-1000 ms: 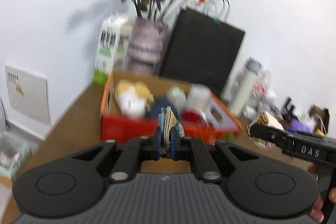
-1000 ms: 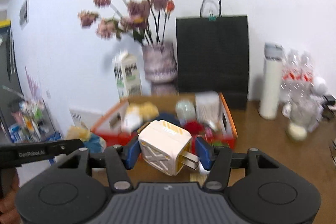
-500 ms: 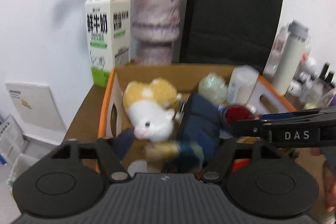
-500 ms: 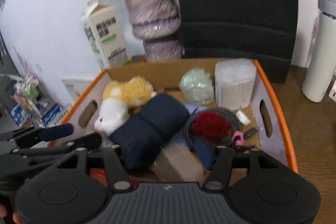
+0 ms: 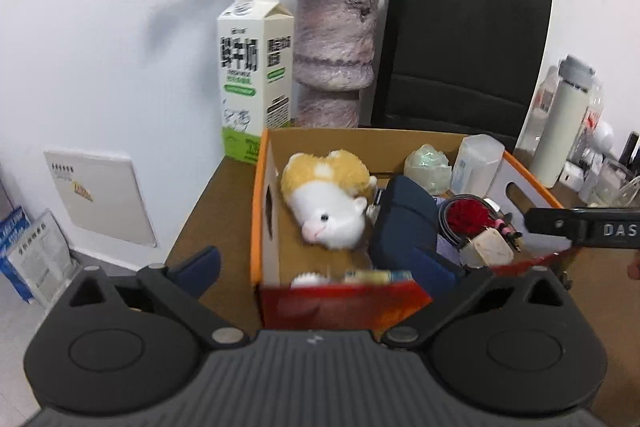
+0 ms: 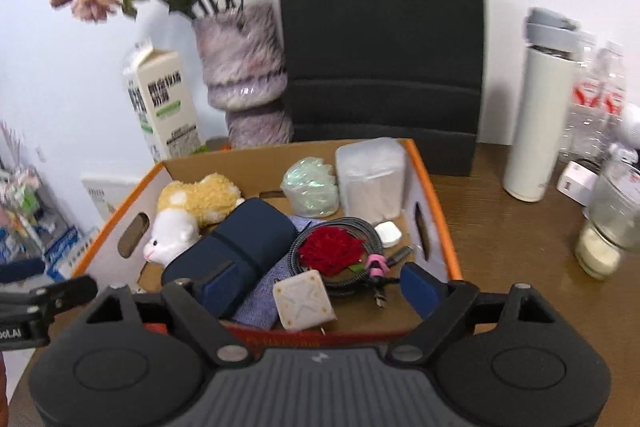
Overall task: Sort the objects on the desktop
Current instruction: 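Carry the bag and adapter over the red box and open both tools, then move both tools back over the white round tin and cream soap bar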
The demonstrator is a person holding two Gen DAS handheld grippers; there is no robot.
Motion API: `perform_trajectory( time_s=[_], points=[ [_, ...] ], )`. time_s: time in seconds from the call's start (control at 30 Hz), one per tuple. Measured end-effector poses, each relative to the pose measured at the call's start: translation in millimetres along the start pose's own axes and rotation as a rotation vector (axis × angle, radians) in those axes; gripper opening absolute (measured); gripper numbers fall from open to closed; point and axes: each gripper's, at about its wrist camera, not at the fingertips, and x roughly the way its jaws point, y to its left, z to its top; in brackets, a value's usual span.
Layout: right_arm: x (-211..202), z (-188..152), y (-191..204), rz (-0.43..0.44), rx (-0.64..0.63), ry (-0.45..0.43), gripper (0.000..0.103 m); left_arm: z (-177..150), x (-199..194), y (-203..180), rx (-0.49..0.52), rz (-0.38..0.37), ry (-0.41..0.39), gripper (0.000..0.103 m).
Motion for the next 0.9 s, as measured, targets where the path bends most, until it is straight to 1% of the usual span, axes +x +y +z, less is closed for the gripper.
perform_trajectory(
  time_s=[0.17,0.33,0.43,0.5,0.6,0.73,0.8,0.9],
  points=[
    [-34,-33,-2,-0.022,0.013,-0.073,0.087,-30,-29,2,-0.032,0.041,-0.025,0.103],
    [-58,-74,5,-0.045,-0.035,-0.063,0.087,-63,-55,0,-0.047,0.063,-0.044,0.103],
    [-68,-103,8,-0.021,-0.059,-0.065,0.087,-84,-64,1,-0.043,0.104,-0.038,0.103],
    [-70,-120,9,-0.006,-0.075,-0.062,0.087,-99,-70,3,-0.056,0.114,-0.026,0.103],
    [-75,-141,13,0.001,-0.088,-0.030,0.087,-120,-81,1,-0.076,0.102,-0.014,0.103],
    [-86,-160,18,0.022,-0.077,-0.018,0.087,-145,-92,-10,-0.085,0.098,0.012,0.103],
    [-94,-166,22,0.016,-0.095,-0.022,0.087,-153,-96,-16,-0.079,0.087,0.029,0.103],
    [-106,-172,25,0.016,-0.115,-0.038,0.087,-157,-102,-23,-0.057,0.052,0.027,0.103]
  ],
)
